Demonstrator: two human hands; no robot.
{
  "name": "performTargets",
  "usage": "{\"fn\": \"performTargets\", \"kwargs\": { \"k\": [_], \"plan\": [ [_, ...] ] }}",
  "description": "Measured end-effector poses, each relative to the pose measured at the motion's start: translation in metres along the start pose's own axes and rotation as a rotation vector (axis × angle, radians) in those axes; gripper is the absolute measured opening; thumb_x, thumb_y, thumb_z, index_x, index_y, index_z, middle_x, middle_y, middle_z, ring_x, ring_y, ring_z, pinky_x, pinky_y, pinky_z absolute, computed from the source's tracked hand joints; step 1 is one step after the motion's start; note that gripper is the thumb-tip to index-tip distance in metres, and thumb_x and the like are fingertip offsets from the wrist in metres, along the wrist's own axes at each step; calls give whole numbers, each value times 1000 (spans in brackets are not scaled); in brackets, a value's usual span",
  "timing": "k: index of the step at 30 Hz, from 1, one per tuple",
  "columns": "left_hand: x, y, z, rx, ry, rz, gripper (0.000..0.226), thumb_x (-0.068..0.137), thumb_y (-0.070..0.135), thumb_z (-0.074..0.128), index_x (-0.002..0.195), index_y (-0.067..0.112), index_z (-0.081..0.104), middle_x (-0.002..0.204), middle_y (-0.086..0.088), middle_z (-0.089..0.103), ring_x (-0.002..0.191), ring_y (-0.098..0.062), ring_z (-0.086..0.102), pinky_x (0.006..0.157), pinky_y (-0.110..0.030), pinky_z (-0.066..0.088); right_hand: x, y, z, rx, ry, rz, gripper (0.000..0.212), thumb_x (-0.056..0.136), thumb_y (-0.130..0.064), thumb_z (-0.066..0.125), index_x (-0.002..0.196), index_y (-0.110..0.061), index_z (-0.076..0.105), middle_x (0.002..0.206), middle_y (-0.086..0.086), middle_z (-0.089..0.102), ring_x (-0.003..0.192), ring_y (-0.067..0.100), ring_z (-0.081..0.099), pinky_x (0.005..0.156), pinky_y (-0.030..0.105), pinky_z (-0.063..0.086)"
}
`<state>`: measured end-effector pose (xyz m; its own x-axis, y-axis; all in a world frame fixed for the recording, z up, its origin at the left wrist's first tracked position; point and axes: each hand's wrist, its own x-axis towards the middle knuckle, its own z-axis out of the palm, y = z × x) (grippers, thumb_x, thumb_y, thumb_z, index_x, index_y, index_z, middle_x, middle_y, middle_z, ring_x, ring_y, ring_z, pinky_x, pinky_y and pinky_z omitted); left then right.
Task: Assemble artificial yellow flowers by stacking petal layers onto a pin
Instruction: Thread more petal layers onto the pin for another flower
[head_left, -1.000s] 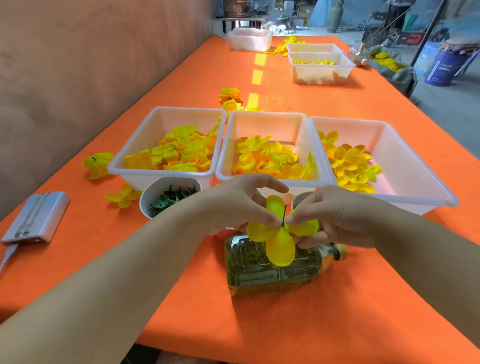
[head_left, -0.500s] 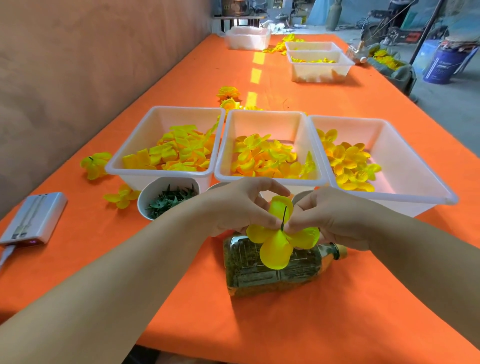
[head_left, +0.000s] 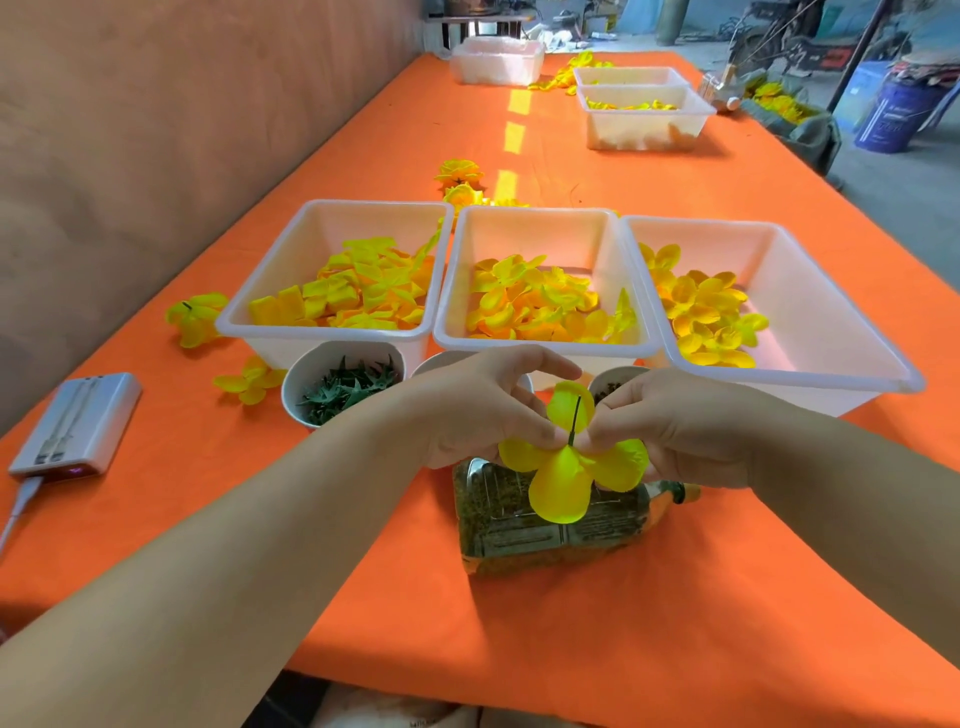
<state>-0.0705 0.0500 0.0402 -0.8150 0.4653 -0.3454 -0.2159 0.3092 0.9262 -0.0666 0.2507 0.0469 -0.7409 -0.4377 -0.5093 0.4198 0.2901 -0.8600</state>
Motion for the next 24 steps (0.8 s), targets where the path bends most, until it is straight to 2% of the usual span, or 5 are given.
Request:
{"fn": "performTargets", "kwargs": {
  "k": [7, 11, 16, 19, 24],
  "plan": [
    [-3, -2, 2, -204, -15, -105, 50, 88, -6, 66, 129, 21, 59, 86, -8, 64, 78, -23, 64, 78, -39, 53, 0, 3, -5, 19, -95, 89, 17, 72, -13, 76, 85, -4, 70, 96, 12, 76, 78, 17, 74, 65, 28, 60],
    [-5, -6, 4, -205, 17, -102, 46, 88, -3, 68, 126, 22, 61, 84, -7, 64, 74, -23, 63, 74, -38, 53, -2, 1, -4, -47, -44, 77, 21, 75, -13, 78, 88, -9, 62, 83, 6, 73, 70, 15, 71, 58, 25, 55],
    [-6, -7, 5, -188, 48, -107, 46, 87, 2, 71, 126, 24, 60, 93, -7, 66, 80, -25, 62, 77, -39, 51, -12, 7, -1, -544, 406, -436, 29, 66, -21, 90, 83, -27, 68, 84, -7, 68, 81, 7, 64, 67, 23, 48],
    [-6, -6, 6, -174, 57, -105, 46, 87, 1, 71, 126, 22, 59, 97, -10, 65, 80, -24, 63, 75, -37, 51, -18, 8, 7, -572, 243, -629, 19, 73, -7, 83, 76, -22, 72, 76, -7, 71, 69, 2, 62, 60, 13, 42],
    [-8, -5, 7, -176, 68, -112, 44, 89, 0, 68, 127, 21, 58, 101, -12, 63, 86, -26, 61, 77, -39, 51, -15, 8, 9, -540, 207, -639, 9, 78, -6, 81, 76, -13, 75, 74, -8, 73, 65, 4, 64, 64, 25, 52]
  ]
}}
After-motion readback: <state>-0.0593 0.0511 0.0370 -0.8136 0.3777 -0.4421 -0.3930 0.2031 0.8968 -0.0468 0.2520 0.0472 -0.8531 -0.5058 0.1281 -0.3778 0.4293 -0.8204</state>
